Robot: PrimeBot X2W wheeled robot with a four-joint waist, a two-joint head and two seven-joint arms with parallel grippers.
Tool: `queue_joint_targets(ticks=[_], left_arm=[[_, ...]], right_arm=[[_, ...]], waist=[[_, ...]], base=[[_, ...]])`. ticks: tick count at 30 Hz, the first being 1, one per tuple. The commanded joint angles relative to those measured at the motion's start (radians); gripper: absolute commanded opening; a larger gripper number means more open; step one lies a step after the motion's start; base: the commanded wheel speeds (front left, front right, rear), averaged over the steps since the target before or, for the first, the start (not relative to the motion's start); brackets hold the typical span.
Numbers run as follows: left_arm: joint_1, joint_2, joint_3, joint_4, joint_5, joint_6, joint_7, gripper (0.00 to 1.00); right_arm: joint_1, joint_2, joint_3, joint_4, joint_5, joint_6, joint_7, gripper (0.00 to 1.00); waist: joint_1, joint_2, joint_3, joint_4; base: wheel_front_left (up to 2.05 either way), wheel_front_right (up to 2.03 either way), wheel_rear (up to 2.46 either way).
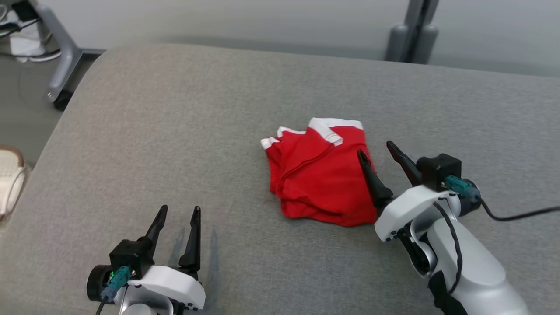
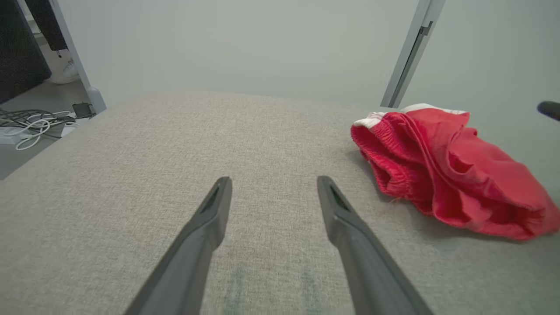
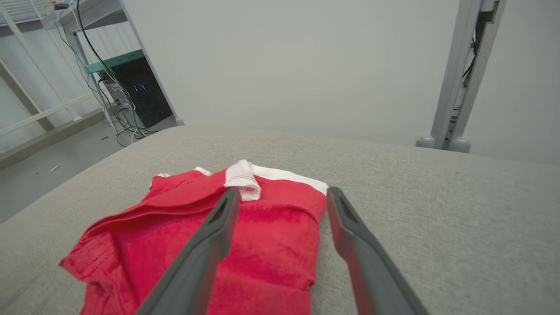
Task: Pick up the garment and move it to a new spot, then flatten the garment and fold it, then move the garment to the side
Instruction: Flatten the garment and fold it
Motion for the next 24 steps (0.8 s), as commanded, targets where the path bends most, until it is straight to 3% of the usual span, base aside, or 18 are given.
queue_joint_targets(ticks=[1, 9, 11, 12, 16, 17, 24], left_arm=[[-0.023, 0.004, -0.010, -0.002, -0.012, 0.009, -0.001, 1.00], [-0.040, 0.004, -0.046, -0.011, -0.043, 0.017, -0.001, 1.00], [-0.043, 0.003, -0.050, -0.013, -0.050, 0.020, -0.001, 1.00], [-0.044, 0.003, -0.052, -0.014, -0.051, 0.020, -0.001, 1.00], [-0.047, 0.003, -0.057, -0.022, -0.062, 0.026, -0.001, 1.00], [-0.049, 0.003, -0.058, -0.023, -0.067, 0.026, -0.001, 1.00], [-0.057, 0.004, -0.083, -0.025, -0.095, 0.028, -0.001, 1.00]], right_arm=[[-0.043, -0.007, 0.023, 0.040, 0.014, 0.000, -0.004, 1.00], [-0.153, -0.007, 0.040, 0.182, -0.020, 0.000, -0.004, 1.00], [-0.173, -0.007, 0.036, 0.204, -0.038, 0.000, -0.004, 0.91], [-0.177, -0.007, 0.038, 0.213, -0.049, 0.000, -0.004, 0.85], [-0.192, -0.007, 0.034, 0.231, -0.071, 0.000, -0.004, 0.10], [-0.195, -0.007, 0.034, 0.227, -0.071, 0.000, -0.004, 0.00], [-0.220, -0.006, 0.050, 0.146, -0.102, 0.000, -0.004, 0.00]], waist=[[0.0000, 0.0000, 0.044, 0.051], [0.0000, 0.0000, 0.081, 0.105], [0.0000, 0.0000, 0.086, 0.113], [0.0000, 0.0000, 0.087, 0.116], [0.0000, 0.0000, 0.093, 0.125], [0.0000, 0.0000, 0.094, 0.127], [0.0000, 0.0000, 0.098, 0.159]], base=[[0.00, 0.00, 0.00], [0.00, 0.00, 0.00], [0.00, 0.00, 0.00], [0.00, 0.00, 0.00], [0.00, 0.00, 0.00], [0.00, 0.00, 0.00], [0.00, 0.00, 0.00]])
